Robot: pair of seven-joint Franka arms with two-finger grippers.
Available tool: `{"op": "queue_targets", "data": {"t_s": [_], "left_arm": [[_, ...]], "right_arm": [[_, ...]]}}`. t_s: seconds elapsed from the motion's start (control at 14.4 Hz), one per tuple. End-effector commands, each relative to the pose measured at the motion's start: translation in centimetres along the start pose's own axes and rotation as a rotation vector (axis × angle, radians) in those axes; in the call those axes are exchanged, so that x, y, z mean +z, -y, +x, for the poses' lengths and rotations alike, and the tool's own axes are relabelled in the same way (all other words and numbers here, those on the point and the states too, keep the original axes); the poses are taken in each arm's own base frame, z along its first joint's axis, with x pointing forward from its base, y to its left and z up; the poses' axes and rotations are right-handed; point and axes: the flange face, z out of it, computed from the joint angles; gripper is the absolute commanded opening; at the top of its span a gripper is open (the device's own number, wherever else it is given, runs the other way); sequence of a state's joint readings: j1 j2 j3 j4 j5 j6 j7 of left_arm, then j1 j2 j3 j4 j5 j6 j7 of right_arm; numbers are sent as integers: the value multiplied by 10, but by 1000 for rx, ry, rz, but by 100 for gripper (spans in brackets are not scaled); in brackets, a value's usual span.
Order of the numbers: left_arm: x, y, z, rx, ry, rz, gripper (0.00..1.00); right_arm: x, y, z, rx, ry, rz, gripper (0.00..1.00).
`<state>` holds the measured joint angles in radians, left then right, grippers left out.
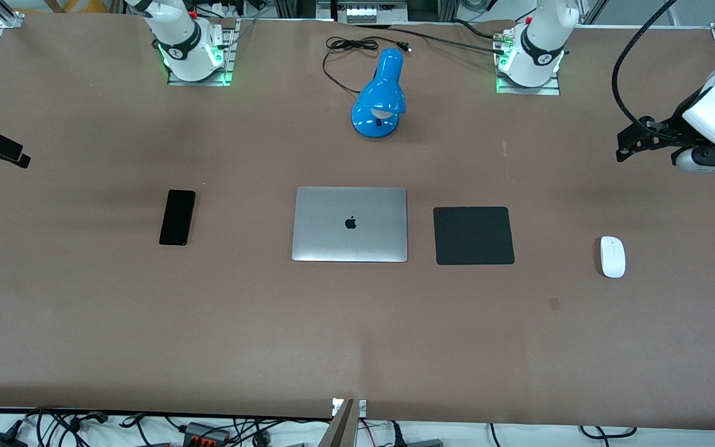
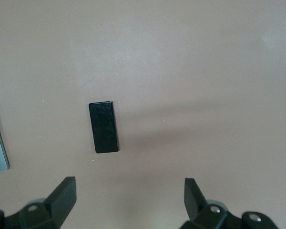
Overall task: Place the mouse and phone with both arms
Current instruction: 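Move the right gripper toward the black phone while the left gripper approaches the mouse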
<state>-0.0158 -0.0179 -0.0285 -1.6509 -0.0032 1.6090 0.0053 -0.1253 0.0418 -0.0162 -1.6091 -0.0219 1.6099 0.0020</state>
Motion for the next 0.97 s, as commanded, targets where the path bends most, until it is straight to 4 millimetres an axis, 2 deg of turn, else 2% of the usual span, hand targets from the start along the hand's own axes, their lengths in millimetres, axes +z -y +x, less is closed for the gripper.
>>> {"op": "queue_targets", "data": {"t_s": [0.0,0.28,0.35,0.49,0.56,0.62,0.69,0.76,0.83,0.9], "left_arm": [[-5,0,-6,-11,13,13,100],[-6,1,-5,-13,11,13,100],[-4,1,-5,-8,16,14,100],[0,2,-2,-10,51,14,100],[8,3,2,-11,82,13,100],[20,7,7,-20,120,9,100],[21,18,8,-33,128,2,100],[30,36,13,-63,143,-3,100],[56,51,24,-86,185,-12,100],[73,61,33,-98,214,-16,100]], "right_arm": [[-5,3,0,-25,0,-11,100],[-2,-1,2,-8,5,-6,100],[6,-2,5,-7,19,-5,100],[42,4,22,-7,81,-4,100],[68,14,32,-12,126,14,100],[86,30,39,-25,142,37,100],[100,41,45,-23,156,45,100],[120,50,52,14,177,41,100],[137,52,57,66,200,35,100],[155,57,62,79,216,26,100]]}}
